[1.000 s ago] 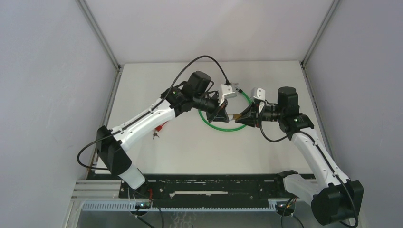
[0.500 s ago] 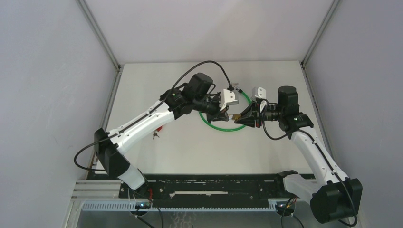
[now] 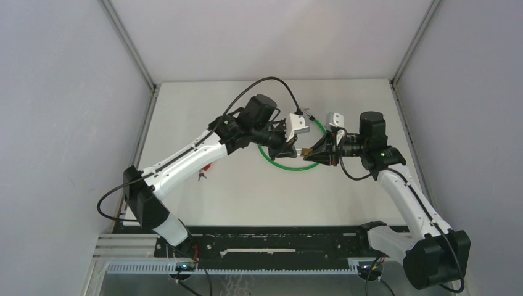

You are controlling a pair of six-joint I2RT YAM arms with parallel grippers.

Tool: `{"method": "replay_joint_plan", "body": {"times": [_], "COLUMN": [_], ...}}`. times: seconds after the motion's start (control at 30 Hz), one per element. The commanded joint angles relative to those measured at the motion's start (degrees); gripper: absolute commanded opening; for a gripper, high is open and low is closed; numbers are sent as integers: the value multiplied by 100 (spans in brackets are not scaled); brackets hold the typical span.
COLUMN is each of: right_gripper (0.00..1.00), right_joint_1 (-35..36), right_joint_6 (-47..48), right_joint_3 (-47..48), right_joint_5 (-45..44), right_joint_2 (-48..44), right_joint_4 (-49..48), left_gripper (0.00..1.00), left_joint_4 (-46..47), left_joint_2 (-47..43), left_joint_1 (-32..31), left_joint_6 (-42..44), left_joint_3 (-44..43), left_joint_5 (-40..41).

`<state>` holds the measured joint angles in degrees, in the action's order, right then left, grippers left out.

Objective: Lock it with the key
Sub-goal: Lock the lock.

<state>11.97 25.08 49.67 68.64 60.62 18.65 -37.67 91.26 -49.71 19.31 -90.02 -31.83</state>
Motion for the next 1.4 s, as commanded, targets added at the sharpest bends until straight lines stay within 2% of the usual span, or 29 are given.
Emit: {"method": "replay_joint_plan", "body": {"times": [0.0, 0.5, 0.77, 1.13, 1.37], "right_gripper": [0, 0, 0, 0, 1], "right_joint_1": [390, 526, 549, 1033, 476], "right_joint_6": [-184, -416, -309, 64, 112], "right_joint_3": [111, -70, -37, 238, 236], "right_joint_5": [192, 36, 216, -277, -92], "right_joint_2": [-197, -475, -577, -457, -621], "right_joint_4": [-699, -1103, -1022, -607, -420], "left_gripper": [0, 0, 0, 0, 0], "left_joint_4": [1222, 1065, 512, 346, 287], "left_joint_2": [307, 655, 687, 650, 213], "left_joint_1": [-267, -489, -781, -854, -768], "left_joint_6": [-656, -707, 56, 438, 717], "left_joint_3": [-380, -1051, -1065, -902, -418], "left_joint_5": [-566, -515, -622, -648, -322]}}
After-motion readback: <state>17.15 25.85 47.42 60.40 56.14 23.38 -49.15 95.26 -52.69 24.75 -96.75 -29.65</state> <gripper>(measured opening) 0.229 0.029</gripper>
